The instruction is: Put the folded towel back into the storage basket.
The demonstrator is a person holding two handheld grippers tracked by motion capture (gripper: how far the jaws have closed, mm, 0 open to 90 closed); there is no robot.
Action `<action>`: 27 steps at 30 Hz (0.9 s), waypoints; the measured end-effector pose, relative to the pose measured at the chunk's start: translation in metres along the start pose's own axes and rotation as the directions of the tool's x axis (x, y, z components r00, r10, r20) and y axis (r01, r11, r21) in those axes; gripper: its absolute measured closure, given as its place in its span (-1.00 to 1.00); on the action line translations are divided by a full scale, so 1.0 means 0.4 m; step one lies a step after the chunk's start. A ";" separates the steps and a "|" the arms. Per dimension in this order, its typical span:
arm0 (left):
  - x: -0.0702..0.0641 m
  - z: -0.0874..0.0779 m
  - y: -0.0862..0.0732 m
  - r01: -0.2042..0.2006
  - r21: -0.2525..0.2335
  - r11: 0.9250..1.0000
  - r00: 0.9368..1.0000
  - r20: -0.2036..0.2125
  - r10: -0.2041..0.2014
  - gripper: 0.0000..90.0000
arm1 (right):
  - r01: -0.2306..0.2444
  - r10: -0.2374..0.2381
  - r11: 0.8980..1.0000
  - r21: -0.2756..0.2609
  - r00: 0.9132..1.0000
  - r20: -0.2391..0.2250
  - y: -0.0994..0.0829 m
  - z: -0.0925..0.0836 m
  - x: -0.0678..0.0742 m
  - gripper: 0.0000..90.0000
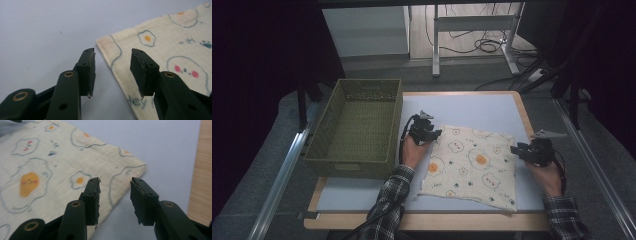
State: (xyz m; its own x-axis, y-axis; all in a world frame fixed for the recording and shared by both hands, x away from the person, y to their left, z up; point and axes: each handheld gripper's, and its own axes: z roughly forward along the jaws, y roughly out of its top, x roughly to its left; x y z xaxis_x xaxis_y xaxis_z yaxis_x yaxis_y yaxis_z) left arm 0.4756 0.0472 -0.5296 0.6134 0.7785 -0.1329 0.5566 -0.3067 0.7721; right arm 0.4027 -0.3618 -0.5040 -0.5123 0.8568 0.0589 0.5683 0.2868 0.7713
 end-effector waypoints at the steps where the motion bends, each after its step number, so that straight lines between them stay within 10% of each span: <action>1: 0.001 0.005 0.004 -0.003 -0.001 1.000 1.000 -0.004 0.003 0.23 | -0.004 0.004 1.000 0.001 1.000 0.007 0.004 0.005 -0.006 0.35; 21: 0.007 0.084 0.042 -0.064 0.049 0.997 0.995 -0.071 0.067 0.13 | 0.000 -0.004 0.999 0.046 0.995 0.100 0.063 0.133 -0.057 0.39; 27: 0.005 0.085 0.041 -0.077 0.049 0.996 0.997 -0.005 0.077 0.60 | -0.016 0.013 0.999 0.043 0.997 0.081 0.060 0.131 -0.049 0.88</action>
State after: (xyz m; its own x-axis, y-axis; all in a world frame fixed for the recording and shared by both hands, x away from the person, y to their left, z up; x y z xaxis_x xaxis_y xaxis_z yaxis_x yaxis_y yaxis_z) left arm 0.5050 0.0253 -0.5382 0.6516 0.7553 -0.0695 0.5344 -0.3921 0.7487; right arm 0.4600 -0.3494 -0.5199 -0.4515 0.8921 0.0173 0.6033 0.2909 0.7425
